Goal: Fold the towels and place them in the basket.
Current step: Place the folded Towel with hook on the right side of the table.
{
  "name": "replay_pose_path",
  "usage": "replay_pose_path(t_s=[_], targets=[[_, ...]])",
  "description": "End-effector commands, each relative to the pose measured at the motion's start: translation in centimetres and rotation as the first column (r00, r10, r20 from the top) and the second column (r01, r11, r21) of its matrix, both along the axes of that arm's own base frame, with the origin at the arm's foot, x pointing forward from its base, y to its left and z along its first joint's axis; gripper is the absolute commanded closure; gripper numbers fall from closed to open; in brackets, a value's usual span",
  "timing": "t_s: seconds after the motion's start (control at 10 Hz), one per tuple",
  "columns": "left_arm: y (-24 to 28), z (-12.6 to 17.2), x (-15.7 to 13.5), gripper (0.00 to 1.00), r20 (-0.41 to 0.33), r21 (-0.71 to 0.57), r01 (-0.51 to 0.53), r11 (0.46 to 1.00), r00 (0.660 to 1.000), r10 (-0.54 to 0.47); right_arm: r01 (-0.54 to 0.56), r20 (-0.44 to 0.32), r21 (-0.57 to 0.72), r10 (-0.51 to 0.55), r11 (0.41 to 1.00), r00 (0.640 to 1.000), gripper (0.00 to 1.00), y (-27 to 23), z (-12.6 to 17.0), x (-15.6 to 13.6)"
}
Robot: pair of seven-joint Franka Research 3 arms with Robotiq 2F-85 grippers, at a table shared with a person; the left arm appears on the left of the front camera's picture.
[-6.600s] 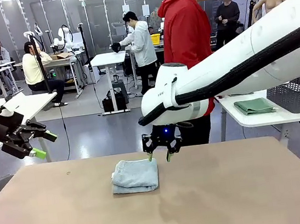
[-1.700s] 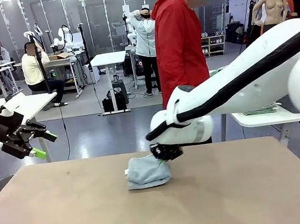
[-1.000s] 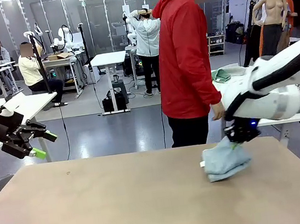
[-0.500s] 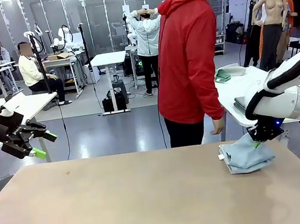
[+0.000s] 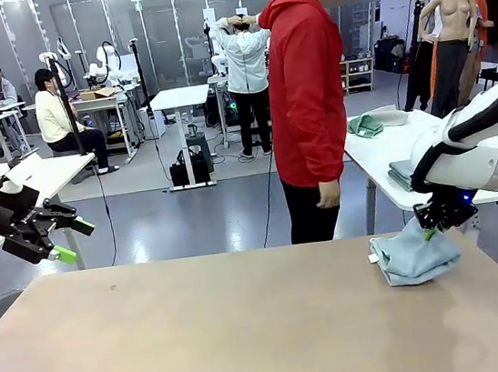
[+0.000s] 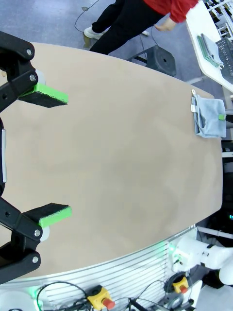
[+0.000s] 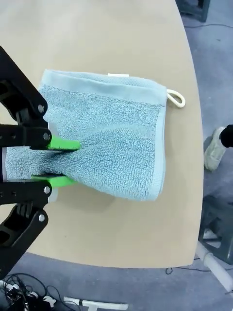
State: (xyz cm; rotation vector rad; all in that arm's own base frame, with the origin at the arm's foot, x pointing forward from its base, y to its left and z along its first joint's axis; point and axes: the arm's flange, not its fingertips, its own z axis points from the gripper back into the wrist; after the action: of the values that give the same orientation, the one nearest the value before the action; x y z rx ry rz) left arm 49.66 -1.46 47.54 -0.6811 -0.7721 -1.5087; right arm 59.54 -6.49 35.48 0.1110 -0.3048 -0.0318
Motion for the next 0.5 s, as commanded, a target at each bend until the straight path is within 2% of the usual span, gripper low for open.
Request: replay_pose_path(t_s=[0.0, 0.1, 0.2, 0.3, 0.4], targets=[[-0.1, 0.2, 0.0, 0.0, 0.002, 0.002, -0.009, 1.0, 1.0, 0.009, -0.015, 0.022, -0.022, 0.015, 1.0, 1.0, 0.72, -0.6, -0.3, 0.4], [-0.1, 0.2, 0.0, 0.0, 0.002, 0.002, -0.009, 1.0, 1.0, 0.009, -0.01, 0.025, -0.033, 0.011, 0.999, 1.0, 0.33, -0.7, -0.1, 0.5], [-0.1, 0.2, 0.0, 0.0, 0.002, 0.002, -0.009, 1.0, 1.0, 0.009, 0.003, 0.028, -0.048, -0.001, 0.999, 1.0, 0.52, -0.7, 0.2, 0.4], [-0.1, 0.2, 0.0, 0.0, 0.002, 0.002, -0.009, 1.0, 1.0, 0.009, 0.012, 0.027, -0.049, -0.011, 0.999, 1.0, 0.13, -0.5, 1.2, -0.1], [-0.1, 0.2, 0.0, 0.0, 0.002, 0.002, -0.009, 1.0, 1.0, 0.009, 0.018, 0.042, -0.042, -0.016, 0.999, 0.999, 0.13, 0.5, 3.2, -1.2]])
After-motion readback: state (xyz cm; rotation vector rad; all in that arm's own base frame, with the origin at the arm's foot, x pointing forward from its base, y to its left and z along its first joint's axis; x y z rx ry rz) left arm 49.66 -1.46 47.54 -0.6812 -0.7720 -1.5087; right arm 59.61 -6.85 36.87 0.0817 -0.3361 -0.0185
